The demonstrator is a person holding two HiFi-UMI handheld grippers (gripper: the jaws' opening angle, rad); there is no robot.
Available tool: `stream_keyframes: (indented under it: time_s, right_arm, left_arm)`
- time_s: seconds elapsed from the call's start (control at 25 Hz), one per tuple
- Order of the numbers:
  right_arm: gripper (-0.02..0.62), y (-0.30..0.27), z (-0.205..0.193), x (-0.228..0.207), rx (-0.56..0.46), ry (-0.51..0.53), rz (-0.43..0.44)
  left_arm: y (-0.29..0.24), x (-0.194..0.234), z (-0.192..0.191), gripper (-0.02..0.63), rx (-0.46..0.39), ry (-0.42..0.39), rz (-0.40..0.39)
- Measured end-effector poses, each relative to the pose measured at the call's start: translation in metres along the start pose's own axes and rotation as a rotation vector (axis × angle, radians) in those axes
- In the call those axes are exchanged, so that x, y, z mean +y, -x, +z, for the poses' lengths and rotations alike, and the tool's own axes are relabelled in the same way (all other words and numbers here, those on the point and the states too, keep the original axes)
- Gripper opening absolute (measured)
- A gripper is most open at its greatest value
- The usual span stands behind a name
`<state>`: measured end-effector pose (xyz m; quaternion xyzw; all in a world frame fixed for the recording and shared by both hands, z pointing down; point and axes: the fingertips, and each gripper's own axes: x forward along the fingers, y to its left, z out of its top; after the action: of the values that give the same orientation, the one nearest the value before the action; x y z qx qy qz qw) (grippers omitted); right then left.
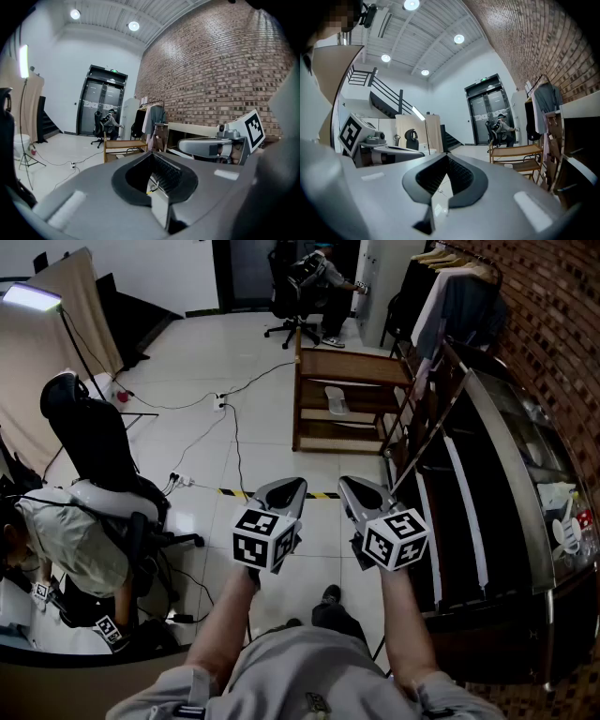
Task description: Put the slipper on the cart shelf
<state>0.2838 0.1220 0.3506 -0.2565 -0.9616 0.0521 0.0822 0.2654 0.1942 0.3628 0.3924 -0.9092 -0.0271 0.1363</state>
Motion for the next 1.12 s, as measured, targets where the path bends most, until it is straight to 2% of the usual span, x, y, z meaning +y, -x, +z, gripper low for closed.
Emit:
stream_keyframes:
  time_s: [0.16, 0.52, 0.96, 1.12]
  right_arm:
    - [0.0, -0.02, -0.001, -0.02, 0.009, -0.003, 0.005]
    - [0.0, -0.075, 0.009, -0.101, 0.002, -0.027, 0.023]
    - [0.0, -0.135, 0.039, -0.187, -0.003, -0.043, 0.064]
    - [0.0, -0.161, 0.04, -0.216, 0.014, -0.037, 0.037]
  left_arm:
    - [-0.026, 0.02, 0.002, 0.007, 0.004, 0.008, 0.012]
    - [-0.114, 0.048, 0.018, 0.008, 0.02, 0.001, 0.021]
    - [-0.206, 0.089, 0.06, 0.007, 0.002, 0.003, 0.065]
    - [-0.237, 0.112, 0.064, 0.008, 0.009, 0.006, 0.058]
